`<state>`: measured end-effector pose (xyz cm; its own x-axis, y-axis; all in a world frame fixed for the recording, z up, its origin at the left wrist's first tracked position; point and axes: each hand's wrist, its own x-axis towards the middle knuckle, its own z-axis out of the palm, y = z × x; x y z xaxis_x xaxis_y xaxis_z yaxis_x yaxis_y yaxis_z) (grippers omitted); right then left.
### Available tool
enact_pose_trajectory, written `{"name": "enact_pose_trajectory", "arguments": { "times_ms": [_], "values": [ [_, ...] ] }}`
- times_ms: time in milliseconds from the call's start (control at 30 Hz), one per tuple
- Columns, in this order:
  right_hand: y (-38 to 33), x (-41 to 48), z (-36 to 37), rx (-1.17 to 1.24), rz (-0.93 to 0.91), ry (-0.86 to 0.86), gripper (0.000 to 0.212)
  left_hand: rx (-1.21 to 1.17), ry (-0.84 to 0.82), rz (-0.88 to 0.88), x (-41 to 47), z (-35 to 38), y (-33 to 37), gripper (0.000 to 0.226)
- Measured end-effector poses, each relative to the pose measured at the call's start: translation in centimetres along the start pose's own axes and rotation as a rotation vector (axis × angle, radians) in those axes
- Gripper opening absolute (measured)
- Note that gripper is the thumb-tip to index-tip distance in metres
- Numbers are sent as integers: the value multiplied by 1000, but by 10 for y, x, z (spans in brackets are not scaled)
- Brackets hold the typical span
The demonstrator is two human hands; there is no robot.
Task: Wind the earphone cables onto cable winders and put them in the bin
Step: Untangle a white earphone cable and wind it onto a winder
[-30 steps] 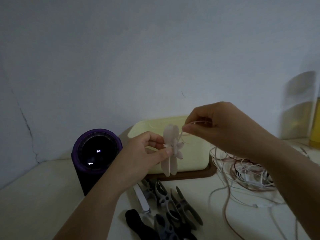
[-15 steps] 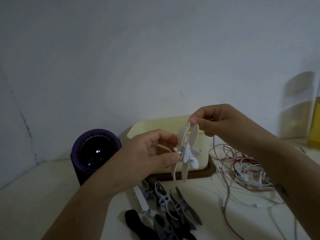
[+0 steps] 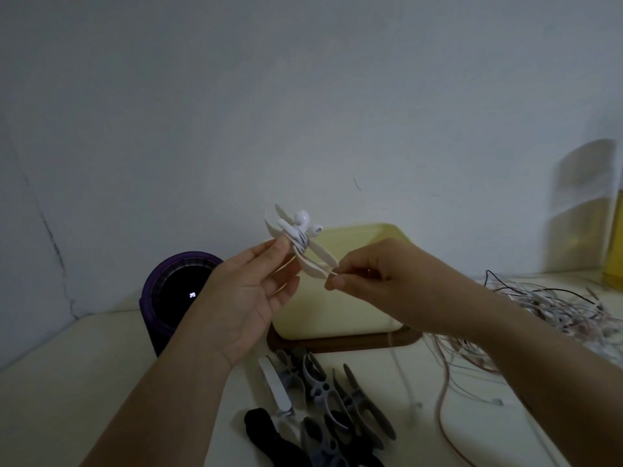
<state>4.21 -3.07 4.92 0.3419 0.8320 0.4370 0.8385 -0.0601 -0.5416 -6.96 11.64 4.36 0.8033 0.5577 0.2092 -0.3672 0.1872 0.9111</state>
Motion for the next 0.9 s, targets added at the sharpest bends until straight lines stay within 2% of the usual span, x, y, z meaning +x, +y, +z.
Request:
{"name": "enact_pose_trajectory", "arguments": {
  "times_ms": [100,233,300,367,567,667,767,833,900],
  "values": [
    [-4,-3,-3,-58,-15,-8,20,101,20,9,1,-2,-2,22],
    [-8,-5,-6,-149,-82,1,27,432,76,69,3,0,-12,9],
    [-12,-6,-10,-143,-95,20,26,626,97,112,4,0,-16,16],
    [-13,-7,-14,-150,-99,59,23,729,51,116,3,0,-17,20],
    [-7,-6,-32,-122,-89,220,13,858,-204,51,-1,-3,-15,17],
    [-2,-6,-38,-72,-72,250,10,786,-336,29,-5,0,-13,21],
    [4,-5,-39,39,-66,243,21,683,-430,14,-9,4,-11,30],
    [9,-2,-39,133,-66,237,34,648,-439,34,-8,3,-9,33],
    [13,-1,-40,214,-55,232,36,624,-440,49,-8,3,-8,33]
  ]
}}
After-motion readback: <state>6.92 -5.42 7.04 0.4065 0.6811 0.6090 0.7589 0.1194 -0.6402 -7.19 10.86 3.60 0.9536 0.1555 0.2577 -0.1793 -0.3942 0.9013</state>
